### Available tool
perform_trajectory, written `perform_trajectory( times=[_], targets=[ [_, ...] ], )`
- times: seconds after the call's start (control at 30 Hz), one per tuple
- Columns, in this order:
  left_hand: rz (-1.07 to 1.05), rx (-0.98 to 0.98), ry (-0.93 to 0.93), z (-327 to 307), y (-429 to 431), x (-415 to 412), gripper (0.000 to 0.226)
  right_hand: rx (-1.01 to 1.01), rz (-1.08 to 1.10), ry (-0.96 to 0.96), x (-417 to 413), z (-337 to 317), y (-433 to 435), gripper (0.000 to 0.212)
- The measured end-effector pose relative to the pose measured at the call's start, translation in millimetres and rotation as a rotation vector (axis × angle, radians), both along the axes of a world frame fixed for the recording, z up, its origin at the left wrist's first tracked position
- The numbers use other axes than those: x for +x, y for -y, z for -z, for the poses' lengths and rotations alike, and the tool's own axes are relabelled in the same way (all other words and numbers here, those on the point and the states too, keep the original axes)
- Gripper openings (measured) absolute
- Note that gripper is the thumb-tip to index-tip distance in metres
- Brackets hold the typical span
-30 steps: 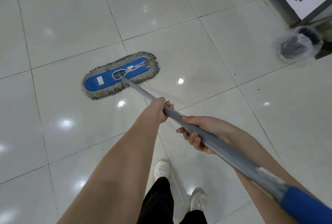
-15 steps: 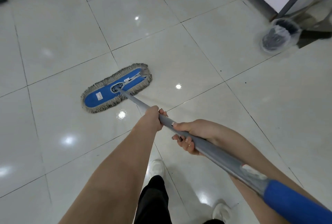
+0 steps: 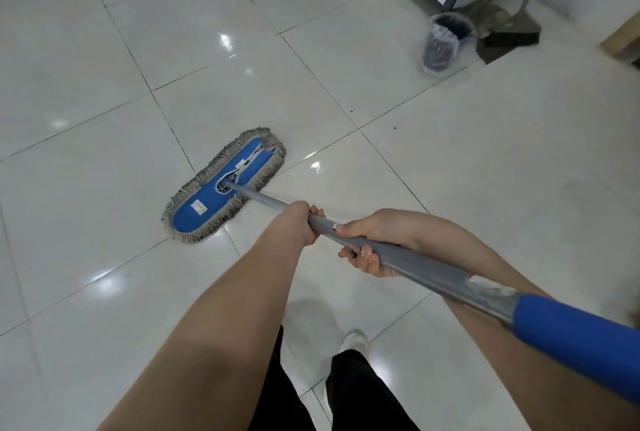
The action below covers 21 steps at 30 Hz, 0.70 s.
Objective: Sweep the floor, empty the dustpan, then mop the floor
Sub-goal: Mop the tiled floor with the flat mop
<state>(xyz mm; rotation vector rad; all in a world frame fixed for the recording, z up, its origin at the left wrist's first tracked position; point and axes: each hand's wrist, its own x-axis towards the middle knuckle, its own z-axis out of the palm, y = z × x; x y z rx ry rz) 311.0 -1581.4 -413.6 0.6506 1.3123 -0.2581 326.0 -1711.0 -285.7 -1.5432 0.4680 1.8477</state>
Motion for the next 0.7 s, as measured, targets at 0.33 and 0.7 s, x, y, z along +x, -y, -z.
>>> perform_trajectory(
  times=[0.33, 0.7],
  targets=[
    [0.011, -0.088, 0.055, -28, 65, 17, 0.031, -0.116, -0.237, 0.102, 26, -42, 52, 0.042],
    [0.039, -0.158, 0.078, -36, 8, 66, 0.029, -0.151, -0.301, 0.171, 84, -50, -5, 0.042]
  ],
)
